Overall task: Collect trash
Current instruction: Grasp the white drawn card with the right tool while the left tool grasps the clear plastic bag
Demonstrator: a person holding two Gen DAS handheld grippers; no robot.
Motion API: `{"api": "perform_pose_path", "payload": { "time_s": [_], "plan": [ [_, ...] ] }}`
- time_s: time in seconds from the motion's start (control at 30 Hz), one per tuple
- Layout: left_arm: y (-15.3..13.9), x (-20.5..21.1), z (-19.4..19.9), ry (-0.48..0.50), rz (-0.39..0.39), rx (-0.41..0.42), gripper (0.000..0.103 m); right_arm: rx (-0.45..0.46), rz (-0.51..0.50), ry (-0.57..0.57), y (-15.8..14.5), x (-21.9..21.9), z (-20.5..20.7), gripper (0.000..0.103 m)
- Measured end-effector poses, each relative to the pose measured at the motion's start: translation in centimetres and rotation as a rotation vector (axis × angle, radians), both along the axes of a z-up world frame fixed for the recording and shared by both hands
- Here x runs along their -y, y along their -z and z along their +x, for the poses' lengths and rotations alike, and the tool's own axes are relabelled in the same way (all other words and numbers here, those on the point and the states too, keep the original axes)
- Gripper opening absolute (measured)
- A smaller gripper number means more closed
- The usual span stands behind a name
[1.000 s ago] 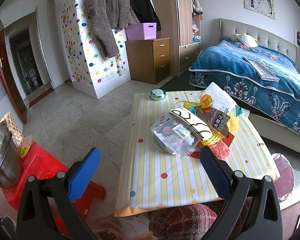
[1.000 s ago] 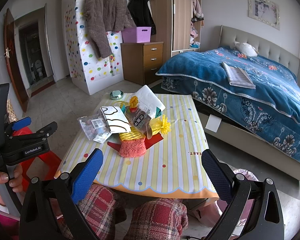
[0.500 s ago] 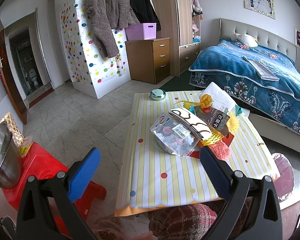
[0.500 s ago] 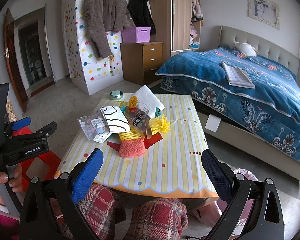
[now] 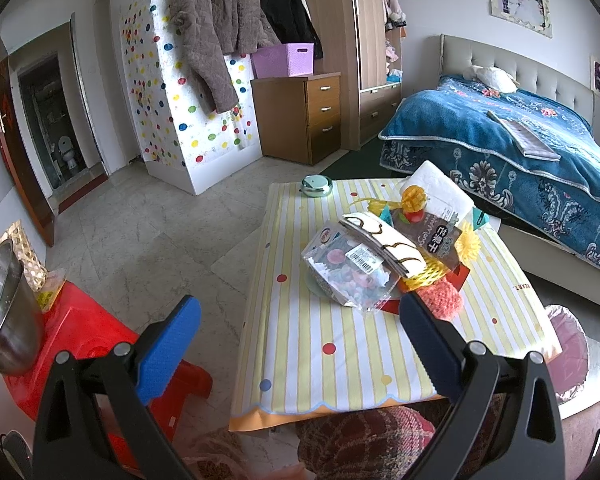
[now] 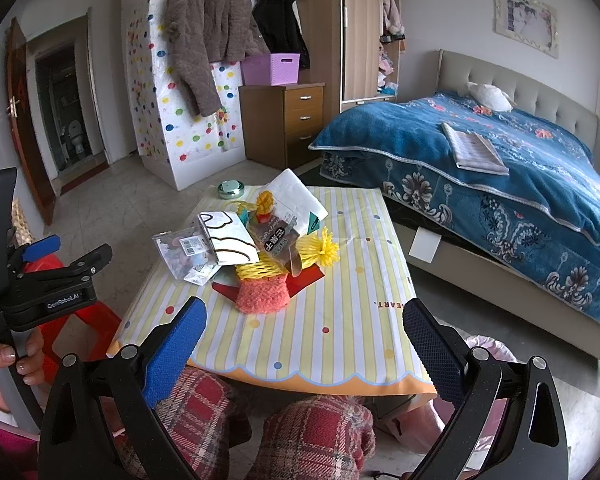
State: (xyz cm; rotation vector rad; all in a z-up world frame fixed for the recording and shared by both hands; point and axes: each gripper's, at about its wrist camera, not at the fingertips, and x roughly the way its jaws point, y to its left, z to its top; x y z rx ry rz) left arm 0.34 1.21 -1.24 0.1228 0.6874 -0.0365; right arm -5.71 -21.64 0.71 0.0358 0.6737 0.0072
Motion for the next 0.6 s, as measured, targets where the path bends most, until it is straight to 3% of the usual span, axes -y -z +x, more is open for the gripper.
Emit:
{"api": "perform_pose_path", "payload": {
  "time_s": [0.17,0.33,0.6],
  "plan": [
    [1.7,-0.4,1.0,-0.036,0.013,-0.033,0.097,0.05,0.001,-0.025,1.0,0.1,0.9,0.098],
    [3.6,-1.5,2.8,-0.052,-0.028,-0.086,0.097,0.099,0.002,-0.065,2.7,-0.5,3.1,0.098],
    [5.6,-3.1,5.0,-0.083,-0.014,-0.102,0.097,0.028,-0.115,-0.156,5.9,-4.8,8.0,0.097]
  ]
}}
